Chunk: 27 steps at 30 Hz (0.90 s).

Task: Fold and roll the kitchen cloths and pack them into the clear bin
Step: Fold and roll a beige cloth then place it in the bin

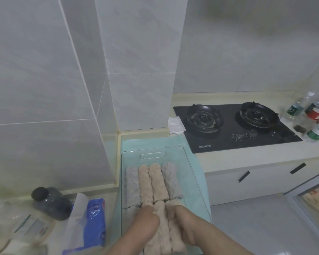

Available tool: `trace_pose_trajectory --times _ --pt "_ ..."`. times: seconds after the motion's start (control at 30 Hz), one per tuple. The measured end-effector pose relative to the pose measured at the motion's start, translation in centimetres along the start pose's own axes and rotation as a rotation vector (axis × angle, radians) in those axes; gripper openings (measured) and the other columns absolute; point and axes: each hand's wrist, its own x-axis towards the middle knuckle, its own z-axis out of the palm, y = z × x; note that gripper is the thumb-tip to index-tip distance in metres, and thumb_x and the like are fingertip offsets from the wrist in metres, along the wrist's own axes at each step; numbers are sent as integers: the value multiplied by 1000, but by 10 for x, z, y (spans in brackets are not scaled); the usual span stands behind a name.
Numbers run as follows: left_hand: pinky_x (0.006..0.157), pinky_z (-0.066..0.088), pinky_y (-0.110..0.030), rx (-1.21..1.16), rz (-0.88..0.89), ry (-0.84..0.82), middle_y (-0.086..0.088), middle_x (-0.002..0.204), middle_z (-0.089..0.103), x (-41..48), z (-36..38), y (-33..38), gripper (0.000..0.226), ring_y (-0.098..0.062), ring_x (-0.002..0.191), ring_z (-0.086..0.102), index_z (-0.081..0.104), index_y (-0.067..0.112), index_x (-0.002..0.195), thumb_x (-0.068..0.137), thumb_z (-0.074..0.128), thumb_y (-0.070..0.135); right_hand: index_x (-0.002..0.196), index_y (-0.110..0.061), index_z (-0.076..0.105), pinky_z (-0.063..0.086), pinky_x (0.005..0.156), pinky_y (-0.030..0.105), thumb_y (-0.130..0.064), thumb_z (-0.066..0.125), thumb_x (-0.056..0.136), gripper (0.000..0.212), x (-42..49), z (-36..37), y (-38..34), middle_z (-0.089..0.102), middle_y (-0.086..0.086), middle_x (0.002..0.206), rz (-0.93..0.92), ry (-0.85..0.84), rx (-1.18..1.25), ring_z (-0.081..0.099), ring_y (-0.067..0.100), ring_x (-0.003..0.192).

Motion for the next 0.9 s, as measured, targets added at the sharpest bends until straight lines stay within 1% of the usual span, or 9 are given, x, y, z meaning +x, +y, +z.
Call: trace_pose_trajectory --times 0.1,0.17,0.3,0.4,0.53,0.63,0.7,0.77,0.9 --pt "104 29 -25 -58 27 -26 -9 150 31 0 -4 2 56 -23 136 31 33 13 144 91 44 3 109 -4 65 46 50 8 -15 46 90 29 -11 1 -9 61 0 76 -90 117 -64 59 12 66" --pt "105 29 -26 -87 30 -16 -9 148 33 -2 -7 2 51 -23 136 32 38 12 142 92 42 1 126 -2 55 30 36 1 -17 42 97 35 -10 -1 -16 43 -10 73 -196 205 -168 39 -2 60" --pt "100 41 -37 -164 -68 -25 -8 123 45 -3 -9 5 39 -25 107 45 46 11 130 94 39 -1 109 -4 64 44 55 10 -15 46 85 32 -20 0 -17 57 -3 78 -166 189 -271 52 7 65" --pt "95 47 -44 -244 -133 -35 -9 110 44 -4 -7 5 27 -27 102 43 52 13 107 89 43 -5 89 -11 59 41 50 13 -12 45 76 19 -37 5 -13 58 4 80 -146 107 -272 55 15 65" --pt "79 44 -38 -331 -185 1 -5 81 40 -6 -5 9 23 -21 78 44 51 11 80 89 41 -8 136 -8 38 51 77 30 -13 50 44 93 -12 1 -14 57 12 123 -161 93 -311 58 25 105" --pt "70 39 -30 -342 -169 22 -4 78 38 -5 -7 8 26 -16 69 39 47 13 76 89 39 -8 137 -10 41 53 91 40 -12 58 40 98 5 -7 -7 62 13 119 -204 52 -300 61 25 104" --pt "75 43 -30 -326 -134 3 -6 95 46 -10 -9 6 26 -20 80 46 54 16 90 88 40 -6 131 -2 42 52 75 26 -13 60 61 73 -31 0 -15 61 15 116 -230 75 -315 57 18 94" --pt "99 39 -33 -289 -69 21 -9 132 45 -11 -11 3 40 -25 117 46 53 17 124 90 44 -2 119 -7 36 44 63 18 -15 46 87 34 -48 0 -17 52 4 108 -256 126 -384 51 12 87" --pt "105 29 -28 -360 51 104 0 139 41 -19 -16 5 43 -19 133 37 44 15 139 96 43 9 134 -19 37 45 69 21 -20 43 84 50 -58 -12 -20 52 -6 105 -359 154 -366 53 9 92"
